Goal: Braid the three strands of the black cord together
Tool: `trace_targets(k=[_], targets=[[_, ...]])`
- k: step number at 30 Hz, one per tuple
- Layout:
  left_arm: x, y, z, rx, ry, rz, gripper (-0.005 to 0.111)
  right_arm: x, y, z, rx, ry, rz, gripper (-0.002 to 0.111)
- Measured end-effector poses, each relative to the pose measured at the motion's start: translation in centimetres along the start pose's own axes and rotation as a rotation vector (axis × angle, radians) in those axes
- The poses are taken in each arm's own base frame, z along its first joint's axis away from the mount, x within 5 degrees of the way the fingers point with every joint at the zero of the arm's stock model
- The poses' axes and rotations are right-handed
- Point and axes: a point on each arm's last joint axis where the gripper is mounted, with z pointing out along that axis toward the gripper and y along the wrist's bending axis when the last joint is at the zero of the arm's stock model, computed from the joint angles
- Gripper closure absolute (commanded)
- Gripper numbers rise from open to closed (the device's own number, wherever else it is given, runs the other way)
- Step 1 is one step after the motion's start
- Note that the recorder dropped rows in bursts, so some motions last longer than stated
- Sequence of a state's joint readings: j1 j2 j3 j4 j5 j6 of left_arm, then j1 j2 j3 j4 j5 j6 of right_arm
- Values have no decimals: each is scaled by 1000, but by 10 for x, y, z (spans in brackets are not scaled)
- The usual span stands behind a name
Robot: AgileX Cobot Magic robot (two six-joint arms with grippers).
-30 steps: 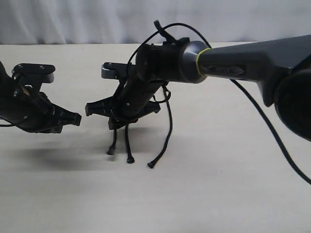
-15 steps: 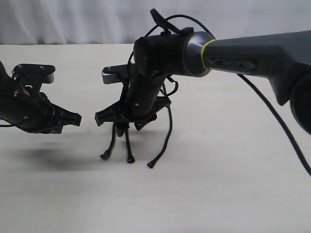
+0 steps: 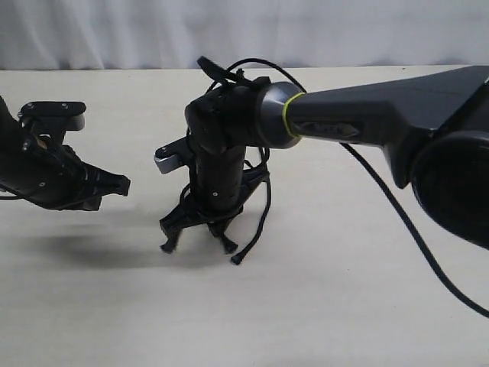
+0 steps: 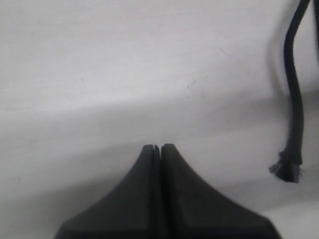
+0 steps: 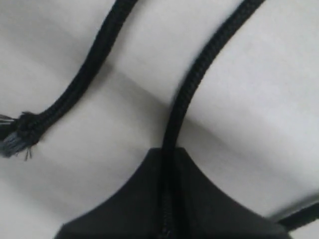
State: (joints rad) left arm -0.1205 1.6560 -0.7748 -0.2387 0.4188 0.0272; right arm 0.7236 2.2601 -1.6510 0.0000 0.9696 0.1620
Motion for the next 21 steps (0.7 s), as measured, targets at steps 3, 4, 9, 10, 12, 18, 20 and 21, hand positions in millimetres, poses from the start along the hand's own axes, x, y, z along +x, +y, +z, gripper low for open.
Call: trace_targets(k=[3, 4, 9, 10, 12, 18, 20, 21], targets=[[0, -2, 0, 12, 0, -22, 107, -1, -9, -15, 4, 14, -3, 104], [0, -4, 0, 17, -1, -22, 107, -2, -15, -23, 3, 6, -2, 104], [3, -21, 4, 42, -8, 13, 107, -4, -52, -51, 8, -31, -13, 104], [4, -25, 6, 46, -4, 27, 107, -5, -62, -52, 11, -30, -12, 104], [7, -33, 8, 54, 1, 55, 107, -4, -73, -52, 13, -24, -17, 104], [8, -49, 10, 76, -43, 96, 107, 7, -116, -42, 13, 25, 41, 104], [7, -52, 10, 84, -65, 94, 107, 12, -129, -38, -8, 32, 89, 104], [6, -53, 10, 86, -76, 93, 107, 14, -134, -35, -22, 33, 115, 104]])
